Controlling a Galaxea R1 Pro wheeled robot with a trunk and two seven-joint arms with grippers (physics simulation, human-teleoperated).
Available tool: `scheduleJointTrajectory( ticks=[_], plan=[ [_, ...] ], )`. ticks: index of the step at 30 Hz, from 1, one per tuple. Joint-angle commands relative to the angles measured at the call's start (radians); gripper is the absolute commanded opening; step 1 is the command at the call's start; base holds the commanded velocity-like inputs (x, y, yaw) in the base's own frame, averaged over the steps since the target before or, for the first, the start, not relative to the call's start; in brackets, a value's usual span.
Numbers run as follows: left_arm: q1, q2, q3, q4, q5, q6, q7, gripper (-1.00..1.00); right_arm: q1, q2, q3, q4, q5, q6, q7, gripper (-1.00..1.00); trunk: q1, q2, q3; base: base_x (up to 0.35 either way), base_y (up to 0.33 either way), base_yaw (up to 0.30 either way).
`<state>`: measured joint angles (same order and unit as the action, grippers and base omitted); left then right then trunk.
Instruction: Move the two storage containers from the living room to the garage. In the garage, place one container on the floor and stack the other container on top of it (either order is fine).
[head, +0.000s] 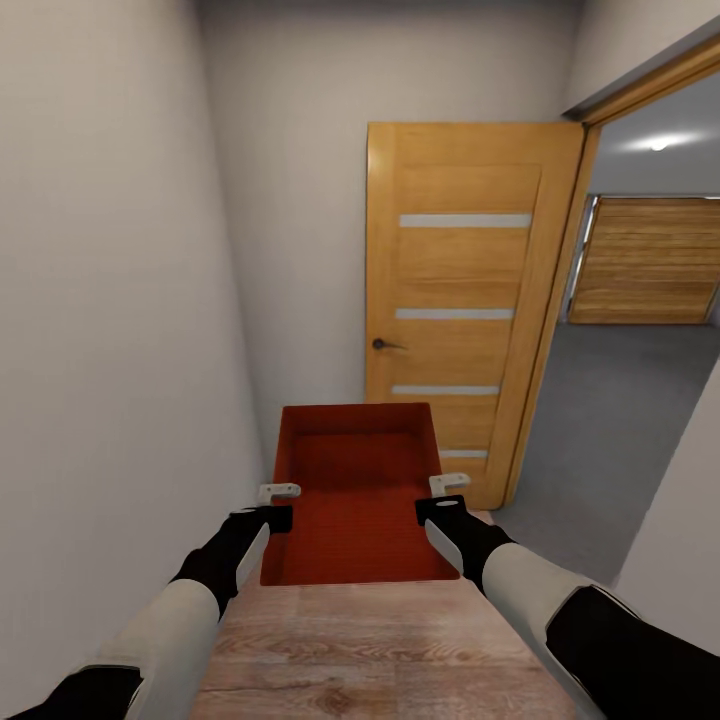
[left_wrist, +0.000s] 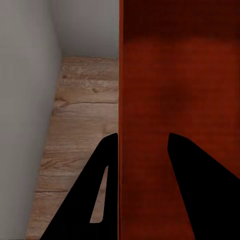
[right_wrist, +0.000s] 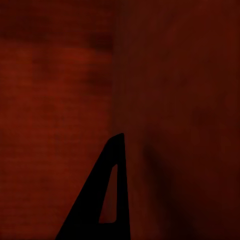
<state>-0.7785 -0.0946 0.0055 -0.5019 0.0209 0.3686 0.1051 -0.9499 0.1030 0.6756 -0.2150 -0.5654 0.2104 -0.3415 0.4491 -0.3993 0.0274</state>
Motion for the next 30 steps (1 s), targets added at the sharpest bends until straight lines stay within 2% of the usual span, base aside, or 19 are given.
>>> scheduleJointTrajectory(
  ticks=[1, 30],
  plan=[
    [0.001, 0.001, 0.002, 0.000, 0.003, 0.006, 0.009, -1.00, -0.001, -0.022, -0.017, -0.004, 0.019, -0.037, -0.007, -1.00, 0.001, -0.001, 0.000, 0.321, 0.000, 0.000],
    [0.001, 0.001, 0.002, -0.008, 0.003, 0.006, 0.008, -1.00, -0.001, -0.022, -0.017, -0.004, 0.019, -0.037, -0.007, -1.00, 0.001, -0.001, 0.000, 0.321, 0.000, 0.000]
  ],
)
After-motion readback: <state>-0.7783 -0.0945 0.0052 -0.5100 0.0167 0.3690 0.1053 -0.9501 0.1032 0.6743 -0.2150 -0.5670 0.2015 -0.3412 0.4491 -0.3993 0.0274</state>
